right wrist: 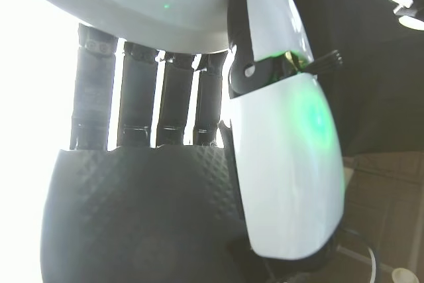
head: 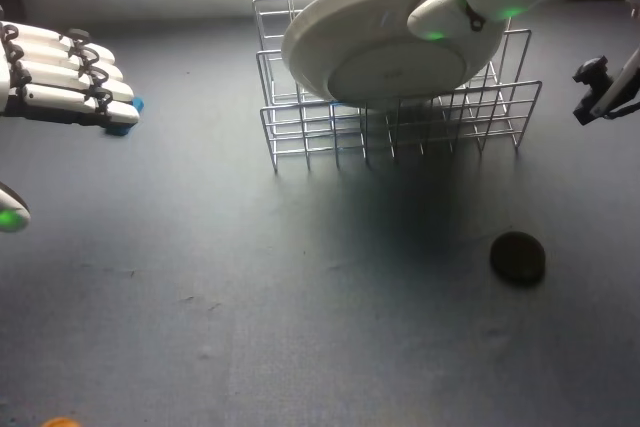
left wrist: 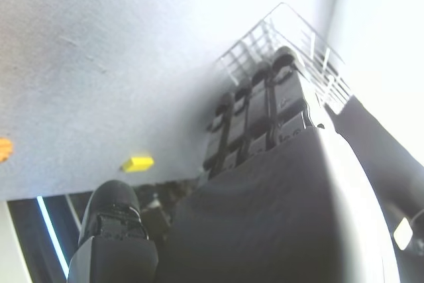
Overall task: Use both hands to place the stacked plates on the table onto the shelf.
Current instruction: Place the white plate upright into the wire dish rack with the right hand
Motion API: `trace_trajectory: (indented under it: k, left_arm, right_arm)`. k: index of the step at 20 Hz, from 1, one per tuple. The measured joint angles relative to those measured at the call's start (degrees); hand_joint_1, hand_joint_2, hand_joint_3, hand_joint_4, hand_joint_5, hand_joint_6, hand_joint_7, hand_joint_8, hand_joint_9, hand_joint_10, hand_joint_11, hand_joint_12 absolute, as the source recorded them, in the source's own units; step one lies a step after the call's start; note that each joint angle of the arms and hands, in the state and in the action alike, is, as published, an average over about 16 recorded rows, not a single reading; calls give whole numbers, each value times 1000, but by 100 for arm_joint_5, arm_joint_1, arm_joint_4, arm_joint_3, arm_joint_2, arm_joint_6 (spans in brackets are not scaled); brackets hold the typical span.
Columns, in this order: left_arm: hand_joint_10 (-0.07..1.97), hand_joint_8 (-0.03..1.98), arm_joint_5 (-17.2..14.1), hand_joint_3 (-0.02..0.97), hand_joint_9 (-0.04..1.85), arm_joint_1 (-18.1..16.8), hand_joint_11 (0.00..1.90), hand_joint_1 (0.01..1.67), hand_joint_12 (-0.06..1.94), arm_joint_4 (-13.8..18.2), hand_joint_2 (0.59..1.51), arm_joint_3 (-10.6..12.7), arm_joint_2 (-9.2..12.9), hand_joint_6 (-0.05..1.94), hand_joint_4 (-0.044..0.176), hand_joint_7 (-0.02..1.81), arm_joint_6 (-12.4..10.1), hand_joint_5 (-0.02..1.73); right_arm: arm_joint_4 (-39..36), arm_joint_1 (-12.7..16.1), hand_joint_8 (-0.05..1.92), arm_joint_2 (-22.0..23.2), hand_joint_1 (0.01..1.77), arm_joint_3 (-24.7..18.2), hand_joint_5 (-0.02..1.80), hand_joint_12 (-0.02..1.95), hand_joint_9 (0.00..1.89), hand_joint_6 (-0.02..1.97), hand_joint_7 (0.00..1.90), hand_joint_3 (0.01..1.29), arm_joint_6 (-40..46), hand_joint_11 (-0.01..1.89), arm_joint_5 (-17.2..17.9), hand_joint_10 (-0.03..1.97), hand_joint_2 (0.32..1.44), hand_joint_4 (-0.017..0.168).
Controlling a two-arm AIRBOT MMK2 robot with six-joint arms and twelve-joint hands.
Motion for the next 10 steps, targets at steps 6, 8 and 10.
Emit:
trace_trajectory:
  k: [6,8,10]
  left_arm:
    - [9,2,1,16,17,-3,16,16,9,1,1116,0,2,7,-2,19,0,21]
    - [9,2,1,15,18,-4,16,16,9,1,1116,0,3,7,-1,19,0,20]
    - [9,2,1,15,18,-6,16,16,9,1,1116,0,3,7,-1,19,0,20]
  right_arm:
    - [10,-86,820,-121,1285,173,926,1212,1055,858,1053,11,3,915,73,903,1024,-8]
    - [12,-120,822,-158,1285,219,924,1221,1056,858,1054,11,3,912,103,881,1024,-8]
    - [14,-157,819,-192,1285,261,921,1232,1056,858,1055,12,3,910,135,897,1023,-8]
